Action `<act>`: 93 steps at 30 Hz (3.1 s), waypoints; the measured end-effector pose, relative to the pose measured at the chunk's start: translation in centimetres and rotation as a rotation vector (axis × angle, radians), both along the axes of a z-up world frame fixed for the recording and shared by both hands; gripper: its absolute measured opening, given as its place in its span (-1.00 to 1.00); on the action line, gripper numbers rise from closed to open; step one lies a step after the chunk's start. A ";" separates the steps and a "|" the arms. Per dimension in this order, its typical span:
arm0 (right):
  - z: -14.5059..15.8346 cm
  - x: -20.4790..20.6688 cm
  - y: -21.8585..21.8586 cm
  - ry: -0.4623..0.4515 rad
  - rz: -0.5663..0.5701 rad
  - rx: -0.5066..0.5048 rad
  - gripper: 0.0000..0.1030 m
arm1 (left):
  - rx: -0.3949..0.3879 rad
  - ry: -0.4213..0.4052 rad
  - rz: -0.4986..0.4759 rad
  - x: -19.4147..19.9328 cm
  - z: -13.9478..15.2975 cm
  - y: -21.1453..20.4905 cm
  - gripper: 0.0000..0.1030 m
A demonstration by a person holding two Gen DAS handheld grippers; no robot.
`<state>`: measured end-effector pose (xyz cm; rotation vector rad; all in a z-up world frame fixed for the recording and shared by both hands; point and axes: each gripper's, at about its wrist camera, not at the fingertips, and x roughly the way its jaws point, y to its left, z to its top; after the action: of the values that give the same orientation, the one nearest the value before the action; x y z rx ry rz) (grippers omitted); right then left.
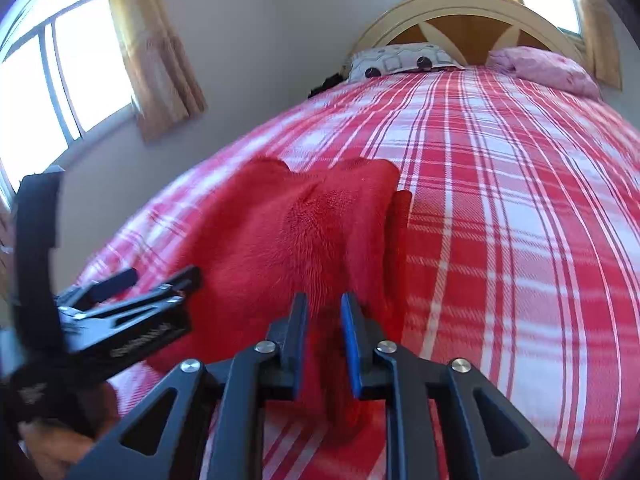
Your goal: Fold small clothes
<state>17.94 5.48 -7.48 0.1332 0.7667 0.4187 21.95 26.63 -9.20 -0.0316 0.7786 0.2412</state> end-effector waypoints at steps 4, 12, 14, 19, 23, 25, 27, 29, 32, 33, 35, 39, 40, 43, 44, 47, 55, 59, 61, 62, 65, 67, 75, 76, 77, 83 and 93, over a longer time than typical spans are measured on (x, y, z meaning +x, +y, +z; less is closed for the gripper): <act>0.6 -3.4 -2.0 -0.011 -0.051 0.078 0.24 | -0.020 -0.004 -0.034 -2.1 0.6 -0.4 0.74; 3.9 -7.3 -4.6 -0.082 -0.120 0.109 0.25 | 0.013 -0.136 -0.083 -8.1 4.1 -2.1 1.00; 5.2 -8.7 -4.7 -0.133 -0.132 0.096 0.25 | 0.048 -0.166 -0.087 -9.2 5.1 -2.3 1.00; 9.0 -12.4 -4.6 -0.280 -0.162 0.063 0.31 | 0.054 -0.194 -0.067 -11.5 7.2 -2.0 1.00; 12.6 -14.9 -4.5 -0.388 -0.166 0.079 0.44 | 0.034 -0.201 -0.075 -12.9 8.7 -2.0 1.00; 14.1 -16.1 -4.5 -0.427 -0.167 0.096 0.54 | 0.038 -0.223 -0.085 -13.8 9.5 -2.0 1.00; 15.2 -17.2 -4.4 -0.447 -0.173 0.099 0.56 | 0.063 -0.239 -0.087 -14.9 10.4 -2.4 1.00; 16.1 -18.1 -4.4 -0.457 -0.179 0.111 0.56 | 0.095 -0.245 -0.076 -15.6 11.0 -2.5 1.00; 16.3 -18.8 -4.2 -0.471 -0.181 0.100 0.57 | 0.111 -0.282 -0.063 -16.7 12.1 -2.2 1.00; 16.3 -18.9 -4.1 -0.471 -0.182 0.093 0.57 | 0.102 -0.296 -0.063 -17.0 12.3 -2.1 1.00; 16.0 -19.2 -3.9 -0.463 -0.185 0.086 0.57 | 0.071 -0.313 -0.058 -17.3 12.8 -1.7 1.00; 15.4 -19.9 -4.1 -0.462 -0.207 0.054 0.57 | 0.018 -0.312 -0.063 -17.5 12.8 -1.7 1.00; 15.4 -20.1 -4.1 -0.464 -0.211 0.052 0.57 | 0.020 -0.310 -0.068 -17.5 12.7 -1.9 1.00; 15.4 -20.3 -4.4 -0.468 -0.227 0.043 0.57 | 0.055 -0.311 -0.068 -17.5 12.4 -2.6 1.00; 15.4 -20.4 -4.5 -0.469 -0.230 0.042 0.57 | 0.071 -0.310 -0.071 -17.4 12.3 -2.9 1.00; 15.2 -20.3 -4.9 -0.462 -0.247 0.041 0.57 | 0.095 -0.294 -0.081 -17.3 12.0 -3.4 1.00; 14.9 -20.0 -4.9 -0.442 -0.250 0.048 0.57 | 0.115 -0.295 -0.070 -17.3 11.6 -3.8 1.00; 15.0 -20.2 -4.9 -0.450 -0.254 0.046 0.57 | 0.104 -0.289 -0.064 -17.2 11.5 -3.6 1.00; 15.0 -20.3 -4.9 -0.454 -0.254 0.046 0.57 | 0.104 -0.290 -0.063 -17.2 11.5 -3.6 1.00; 14.9 -20.4 -4.9 -0.456 -0.254 0.045 0.57 | 0.105 -0.290 -0.063 -17.2 11.4 -3.6 1.00; 14.9 -20.4 -4.8 -0.455 -0.254 0.040 0.57 | 0.105 -0.284 -0.064 -17.1 11.4 -3.7 1.00; 14.8 -20.3 -4.8 -0.447 -0.251 0.036 0.57 | 0.102 -0.282 -0.069 -17.1 11.4 -3.7 1.00; 14.6 -20.1 -5.1 -0.432 -0.252 0.044 0.57 | 0.103 -0.273 -0.069 -17.1 11.2 -4.1 1.00; 14.6 -20.0 -5.1 -0.433 -0.253 0.042 0.57 | 0.103 -0.274 -0.068 -17.1 11.2 -4.1 1.00; 14.6 -20.1 -5.0 -0.435 -0.254 0.039 0.57 | 0.104 -0.275 -0.069 -17.1 11.2 -4.1 1.00; 14.6 -20.0 -4.9 -0.431 -0.253 0.040 0.57 | 0.103 -0.275 -0.072 -17.1 11.1 -4.2 1.00; 14.4 -20.1 -5.1 -0.429 -0.260 0.036 0.57 | 0.090 -0.256 -0.083 -17.0 10.8 -4.6 1.00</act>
<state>-2.11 0.40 6.92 0.1679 0.3130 0.2024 4.92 22.04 1.63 0.0539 0.5130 0.1889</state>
